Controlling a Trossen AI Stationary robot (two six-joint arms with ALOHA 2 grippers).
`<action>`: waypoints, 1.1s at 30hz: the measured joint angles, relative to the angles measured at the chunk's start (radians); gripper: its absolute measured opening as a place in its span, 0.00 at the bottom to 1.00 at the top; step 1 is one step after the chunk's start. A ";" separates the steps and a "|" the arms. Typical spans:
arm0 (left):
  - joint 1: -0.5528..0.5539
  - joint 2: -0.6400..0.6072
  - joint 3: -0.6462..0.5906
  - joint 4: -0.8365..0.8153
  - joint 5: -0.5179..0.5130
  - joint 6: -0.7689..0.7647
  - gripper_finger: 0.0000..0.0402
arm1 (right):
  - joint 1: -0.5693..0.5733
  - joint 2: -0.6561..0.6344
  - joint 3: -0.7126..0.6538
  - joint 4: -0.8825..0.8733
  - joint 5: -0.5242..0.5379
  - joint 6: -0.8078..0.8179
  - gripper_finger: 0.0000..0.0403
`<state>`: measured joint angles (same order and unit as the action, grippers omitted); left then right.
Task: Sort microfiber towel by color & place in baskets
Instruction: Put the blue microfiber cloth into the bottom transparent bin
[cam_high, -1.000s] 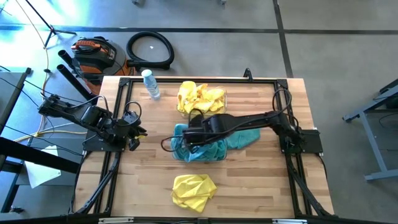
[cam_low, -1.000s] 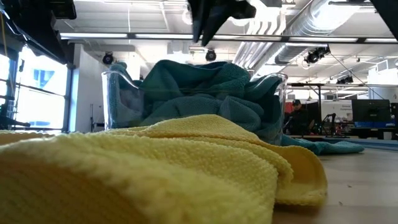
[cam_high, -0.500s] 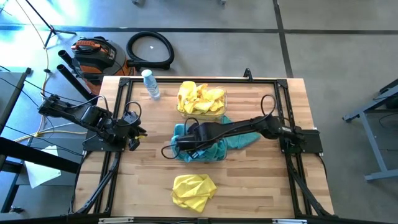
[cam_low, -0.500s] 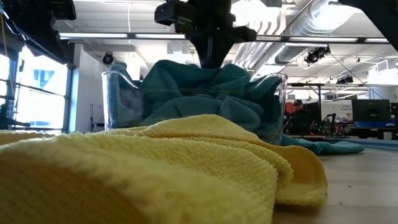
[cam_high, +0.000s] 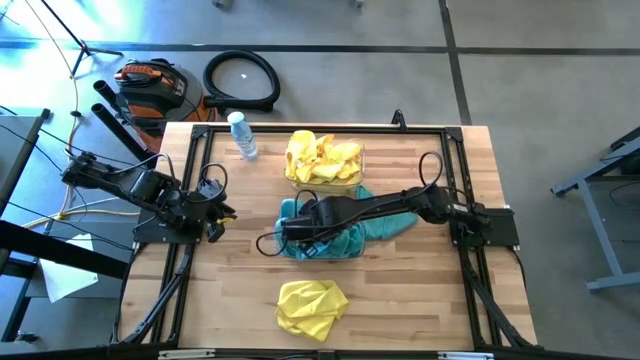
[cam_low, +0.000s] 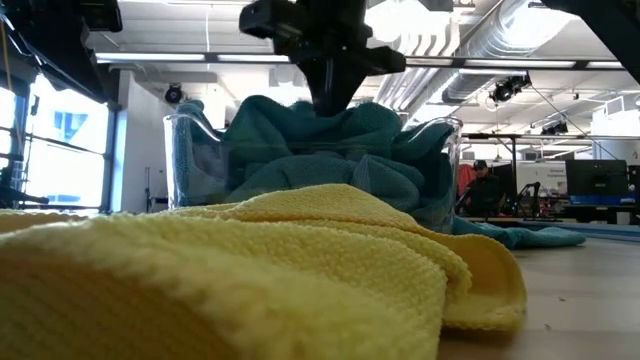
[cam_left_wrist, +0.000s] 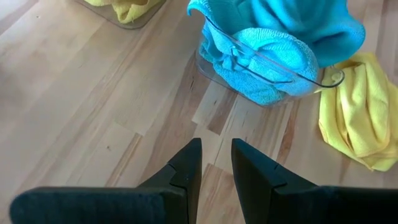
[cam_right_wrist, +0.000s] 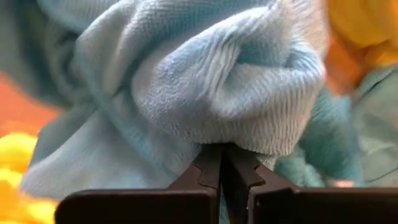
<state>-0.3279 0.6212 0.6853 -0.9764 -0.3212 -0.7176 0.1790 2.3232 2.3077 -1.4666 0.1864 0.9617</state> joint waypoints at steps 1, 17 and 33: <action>0.000 0.000 0.000 0.000 0.000 0.005 0.18 | 0.007 -0.003 0.000 -0.001 -0.008 -0.001 0.00; 0.000 0.000 0.000 0.000 0.001 0.014 0.18 | 0.046 -0.052 0.000 -0.022 0.099 -0.100 0.00; 0.000 0.000 0.000 -0.004 0.001 0.022 0.18 | 0.081 -0.107 0.000 -0.104 0.194 -0.038 0.00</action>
<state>-0.3279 0.6212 0.6853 -0.9806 -0.3206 -0.6960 0.2601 2.2166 2.3081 -1.5702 0.3803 0.9232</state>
